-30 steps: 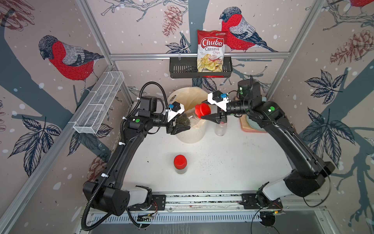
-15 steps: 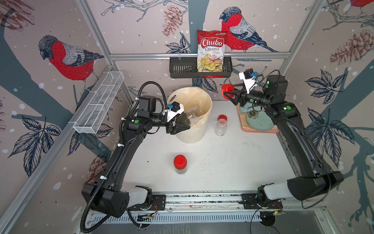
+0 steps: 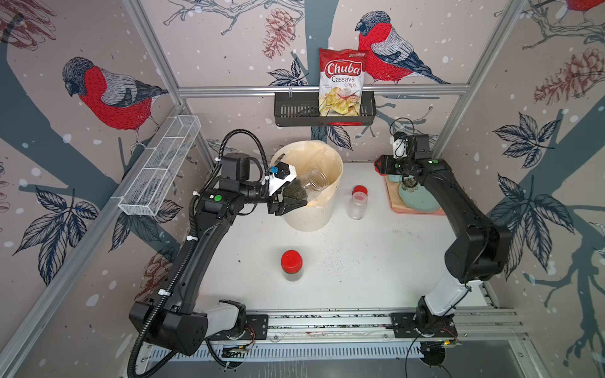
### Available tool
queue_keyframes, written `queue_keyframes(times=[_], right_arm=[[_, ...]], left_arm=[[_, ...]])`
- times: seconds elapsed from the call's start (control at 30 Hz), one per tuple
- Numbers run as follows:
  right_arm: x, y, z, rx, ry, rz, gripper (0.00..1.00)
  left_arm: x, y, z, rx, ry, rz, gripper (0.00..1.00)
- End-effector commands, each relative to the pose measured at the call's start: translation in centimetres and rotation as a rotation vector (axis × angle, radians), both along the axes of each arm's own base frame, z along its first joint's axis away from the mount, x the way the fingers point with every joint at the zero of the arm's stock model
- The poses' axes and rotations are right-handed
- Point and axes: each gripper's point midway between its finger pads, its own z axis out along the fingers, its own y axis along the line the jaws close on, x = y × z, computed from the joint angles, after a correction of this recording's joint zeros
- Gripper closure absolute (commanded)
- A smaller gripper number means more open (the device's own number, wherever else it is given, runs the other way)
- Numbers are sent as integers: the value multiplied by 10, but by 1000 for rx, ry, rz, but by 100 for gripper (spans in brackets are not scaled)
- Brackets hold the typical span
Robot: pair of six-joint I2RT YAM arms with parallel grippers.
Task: Empty moldy tea leaves from jars
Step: Place the lid at the center of the board.
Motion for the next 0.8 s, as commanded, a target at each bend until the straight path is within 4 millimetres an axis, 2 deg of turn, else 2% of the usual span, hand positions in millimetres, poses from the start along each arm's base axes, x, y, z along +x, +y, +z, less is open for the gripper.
queue_keyframes(times=[0.0, 0.3, 0.37, 0.77], right_arm=[[4, -13, -33, -31, 83, -67, 100], [4, -13, -113, -58, 236, -81, 100], [4, -13, -126, -69, 260, -88, 100], [13, -12, -173, -105, 344, -108, 100]], left_arm=[[-1, 0, 12, -18, -62, -7, 38], [-2, 1, 15, -22, -80, 9, 37], [-1, 1, 15, -23, -83, 14, 37], [-2, 4, 21, -28, -102, 43, 36]])
